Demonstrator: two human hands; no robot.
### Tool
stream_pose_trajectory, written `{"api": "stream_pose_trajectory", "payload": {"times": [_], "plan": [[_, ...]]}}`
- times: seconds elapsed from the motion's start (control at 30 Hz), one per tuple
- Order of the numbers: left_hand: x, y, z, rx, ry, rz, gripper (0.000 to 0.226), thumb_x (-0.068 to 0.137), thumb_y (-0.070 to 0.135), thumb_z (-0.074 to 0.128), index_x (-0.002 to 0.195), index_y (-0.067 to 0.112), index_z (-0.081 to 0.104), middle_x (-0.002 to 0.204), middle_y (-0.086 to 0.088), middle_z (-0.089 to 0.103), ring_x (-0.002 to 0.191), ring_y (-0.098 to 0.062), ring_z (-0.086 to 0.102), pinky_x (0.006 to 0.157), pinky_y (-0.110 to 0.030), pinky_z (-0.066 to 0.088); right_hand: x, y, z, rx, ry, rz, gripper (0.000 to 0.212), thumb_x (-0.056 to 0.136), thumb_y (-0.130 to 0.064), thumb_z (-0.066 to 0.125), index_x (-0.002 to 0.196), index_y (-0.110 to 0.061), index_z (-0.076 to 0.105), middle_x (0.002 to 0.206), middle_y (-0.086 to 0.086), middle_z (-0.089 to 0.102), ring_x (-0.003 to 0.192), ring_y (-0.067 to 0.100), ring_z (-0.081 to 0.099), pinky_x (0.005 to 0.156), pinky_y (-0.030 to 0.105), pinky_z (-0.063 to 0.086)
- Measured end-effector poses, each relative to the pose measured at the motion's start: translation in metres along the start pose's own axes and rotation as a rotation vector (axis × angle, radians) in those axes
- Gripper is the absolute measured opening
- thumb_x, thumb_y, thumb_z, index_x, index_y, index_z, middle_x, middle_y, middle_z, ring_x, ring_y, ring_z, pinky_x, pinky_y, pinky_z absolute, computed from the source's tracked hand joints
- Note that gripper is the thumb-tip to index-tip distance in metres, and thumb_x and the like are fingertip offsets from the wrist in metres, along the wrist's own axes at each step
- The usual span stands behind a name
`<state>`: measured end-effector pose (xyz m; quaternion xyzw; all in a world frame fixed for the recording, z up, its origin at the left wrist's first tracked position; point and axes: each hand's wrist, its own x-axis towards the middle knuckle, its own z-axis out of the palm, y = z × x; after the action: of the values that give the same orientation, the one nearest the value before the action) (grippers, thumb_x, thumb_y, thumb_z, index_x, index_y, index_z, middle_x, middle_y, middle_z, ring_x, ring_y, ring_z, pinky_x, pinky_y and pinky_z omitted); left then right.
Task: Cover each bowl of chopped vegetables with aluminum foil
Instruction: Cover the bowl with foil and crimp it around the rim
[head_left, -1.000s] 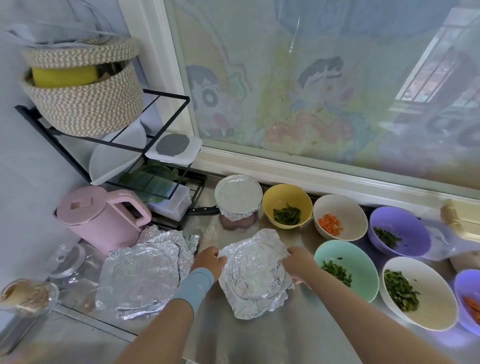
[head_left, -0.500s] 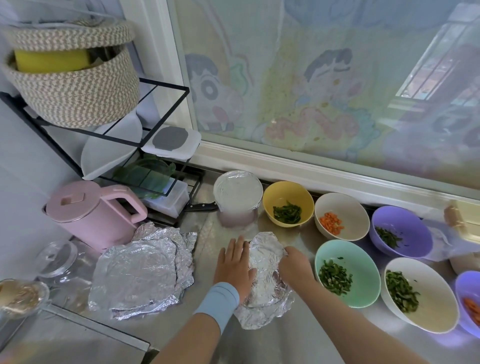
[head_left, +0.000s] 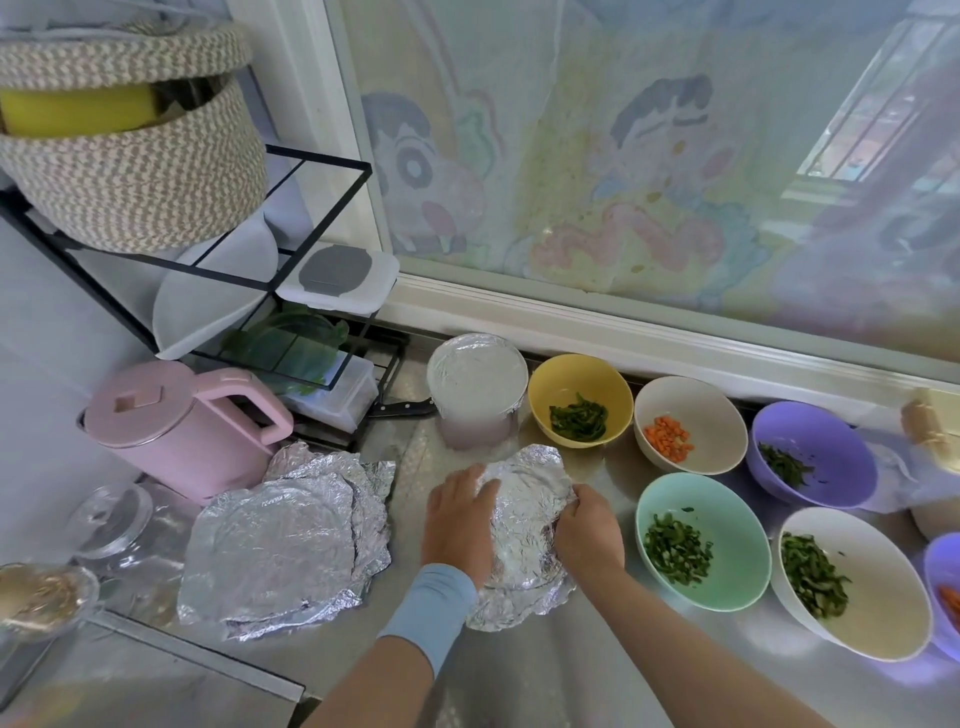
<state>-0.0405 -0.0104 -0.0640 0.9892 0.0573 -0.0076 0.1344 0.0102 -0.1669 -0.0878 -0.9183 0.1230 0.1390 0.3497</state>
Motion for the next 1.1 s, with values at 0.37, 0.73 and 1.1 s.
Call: {"api": "stream_pose_trajectory", "payload": {"times": [0.37,0.73,1.1], "plan": [[-0.015,-0.008,0.032,0.045,-0.214,0.022,0.093,0.087,0.075,0.019,0.151,0.022,-0.021,0.158,-0.001,-0.031,0.148,-0.023,-0.021,0.121,-0.040,-0.008,0.000,0.018,-0.003,0.199,-0.143,0.225,0.026,0.097,-0.021,0.038,0.105,-0.023,0.063,0.111,0.005,0.068,0.093,0.022,0.061,0.088,0.038,0.051],[-0.011,-0.008,0.032,0.027,-0.176,0.041,0.092,0.090,0.068,0.035,0.154,0.022,-0.011,0.163,-0.002,-0.012,0.150,-0.023,-0.005,0.121,-0.039,0.002,-0.003,-0.017,0.006,-0.350,-0.123,-0.700,0.046,0.100,-0.015,0.041,0.146,-0.018,0.041,0.149,0.000,0.042,0.138,0.018,0.036,0.116,0.035,0.029],[-0.006,-0.019,0.034,-0.759,0.145,-0.223,0.038,0.096,0.032,0.045,0.132,0.021,0.053,0.125,0.014,0.054,0.115,-0.002,0.050,0.095,-0.013,0.038,0.004,-0.008,0.011,0.131,-0.207,-0.200,0.022,0.098,-0.035,0.048,0.117,-0.043,0.058,0.099,-0.021,0.064,0.090,0.009,0.060,0.082,0.030,0.049]]}}
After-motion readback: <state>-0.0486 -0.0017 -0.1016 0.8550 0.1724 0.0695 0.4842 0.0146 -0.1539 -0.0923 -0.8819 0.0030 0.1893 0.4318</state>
